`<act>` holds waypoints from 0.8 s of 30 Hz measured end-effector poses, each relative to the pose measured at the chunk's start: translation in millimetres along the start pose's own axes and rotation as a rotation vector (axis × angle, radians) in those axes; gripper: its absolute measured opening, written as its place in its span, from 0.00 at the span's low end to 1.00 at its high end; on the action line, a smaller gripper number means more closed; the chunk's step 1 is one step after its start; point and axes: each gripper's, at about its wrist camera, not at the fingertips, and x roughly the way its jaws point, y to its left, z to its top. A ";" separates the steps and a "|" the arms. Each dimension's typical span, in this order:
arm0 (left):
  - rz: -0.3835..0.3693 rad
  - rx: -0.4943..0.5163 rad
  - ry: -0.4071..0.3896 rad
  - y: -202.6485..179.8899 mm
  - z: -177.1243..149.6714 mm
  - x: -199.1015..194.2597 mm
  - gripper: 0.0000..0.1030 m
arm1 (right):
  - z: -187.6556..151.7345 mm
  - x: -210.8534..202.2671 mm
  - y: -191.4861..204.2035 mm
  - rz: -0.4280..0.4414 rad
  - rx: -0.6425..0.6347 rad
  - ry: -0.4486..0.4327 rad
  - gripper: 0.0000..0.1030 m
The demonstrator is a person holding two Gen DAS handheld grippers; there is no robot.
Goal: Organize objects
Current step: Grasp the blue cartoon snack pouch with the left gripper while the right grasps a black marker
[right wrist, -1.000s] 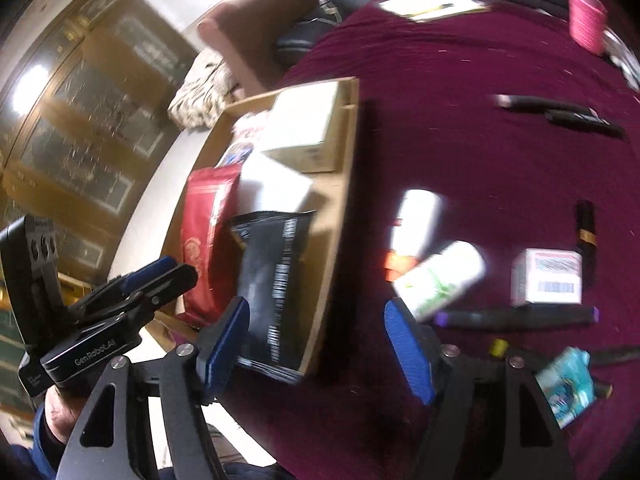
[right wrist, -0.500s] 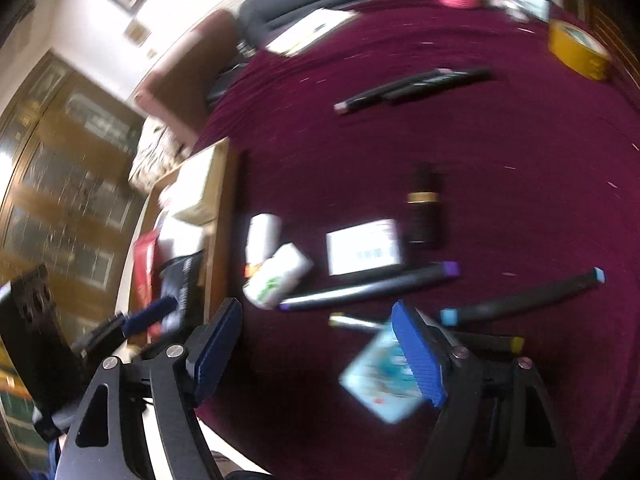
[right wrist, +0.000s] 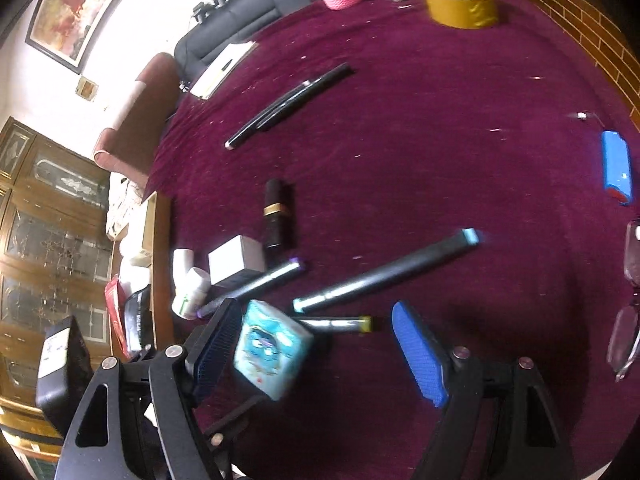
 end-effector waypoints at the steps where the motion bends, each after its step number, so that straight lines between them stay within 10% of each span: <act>1: 0.015 0.009 0.006 -3.1 2.0 5.0 0.74 | 0.5 -2.2 -4.4 -0.004 0.003 -0.002 0.81; 6: 0.079 0.033 0.016 -11.9 10.7 27.0 0.73 | 10.1 -7.8 -21.4 -0.020 0.005 -0.011 0.82; 9: 0.116 0.024 0.002 -12.7 12.1 30.2 0.47 | 24.0 1.0 -25.1 -0.045 -0.036 0.007 0.82; 24: 0.082 -0.135 0.012 10.9 -10.6 20.5 0.47 | 24.0 54.8 -32.6 -0.010 -0.202 0.268 0.82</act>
